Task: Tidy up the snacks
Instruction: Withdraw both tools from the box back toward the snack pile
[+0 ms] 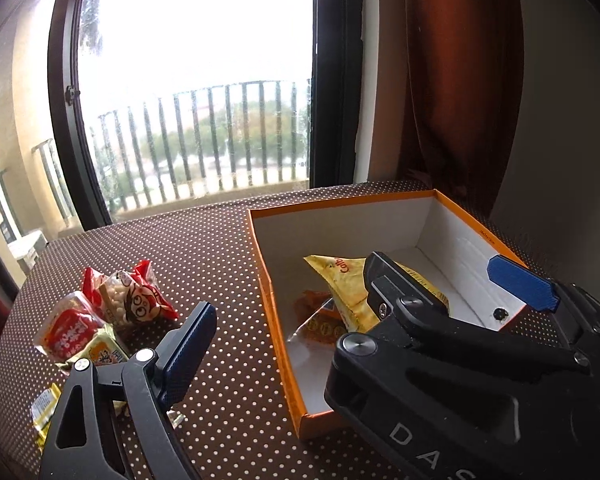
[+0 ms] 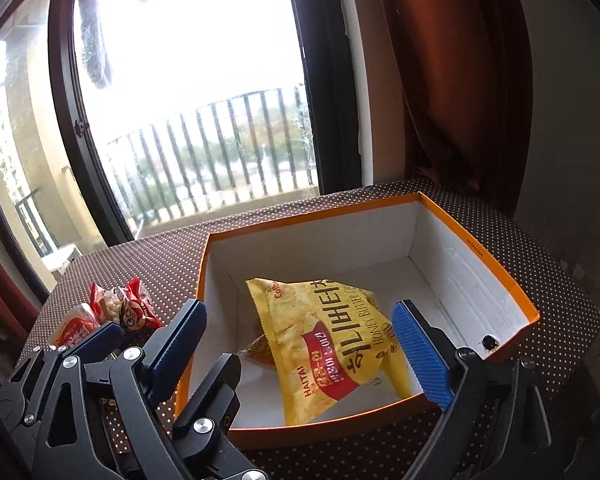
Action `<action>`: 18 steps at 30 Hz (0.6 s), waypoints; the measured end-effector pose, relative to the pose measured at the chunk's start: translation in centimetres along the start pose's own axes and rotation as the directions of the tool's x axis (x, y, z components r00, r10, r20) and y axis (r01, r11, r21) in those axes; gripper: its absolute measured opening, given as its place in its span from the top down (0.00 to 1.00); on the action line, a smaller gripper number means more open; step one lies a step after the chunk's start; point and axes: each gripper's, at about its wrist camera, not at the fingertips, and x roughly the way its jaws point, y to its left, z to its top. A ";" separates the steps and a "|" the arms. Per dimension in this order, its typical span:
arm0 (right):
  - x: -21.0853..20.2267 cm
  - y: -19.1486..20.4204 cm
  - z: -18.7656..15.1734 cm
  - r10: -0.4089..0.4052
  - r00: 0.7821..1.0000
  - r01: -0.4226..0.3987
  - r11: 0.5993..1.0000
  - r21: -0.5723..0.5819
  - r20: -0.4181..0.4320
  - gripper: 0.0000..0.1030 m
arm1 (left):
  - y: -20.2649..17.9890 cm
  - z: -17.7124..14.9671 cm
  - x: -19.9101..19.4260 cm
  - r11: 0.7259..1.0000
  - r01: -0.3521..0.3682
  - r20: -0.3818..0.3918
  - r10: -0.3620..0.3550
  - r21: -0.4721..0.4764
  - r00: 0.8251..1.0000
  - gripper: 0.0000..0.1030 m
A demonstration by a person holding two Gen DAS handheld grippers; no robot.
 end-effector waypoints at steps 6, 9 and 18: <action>-1.3 1.8 -0.6 0.001 1.000 -0.001 1.000 -0.024 0.019 0.07 | 1.6 -0.7 -1.5 1.000 -0.019 0.020 0.019 -0.019 1.000 0.10; -1.5 2.8 -1.0 0.005 1.000 -0.004 0.999 -0.036 0.019 0.07 | 2.5 -1.1 -1.9 0.999 -0.030 0.024 0.031 -0.028 0.999 0.09; -1.6 5.6 -2.2 0.027 0.999 -0.025 0.998 -0.062 0.024 0.07 | 5.3 -2.5 -2.9 0.997 -0.061 0.037 0.063 -0.056 0.997 0.06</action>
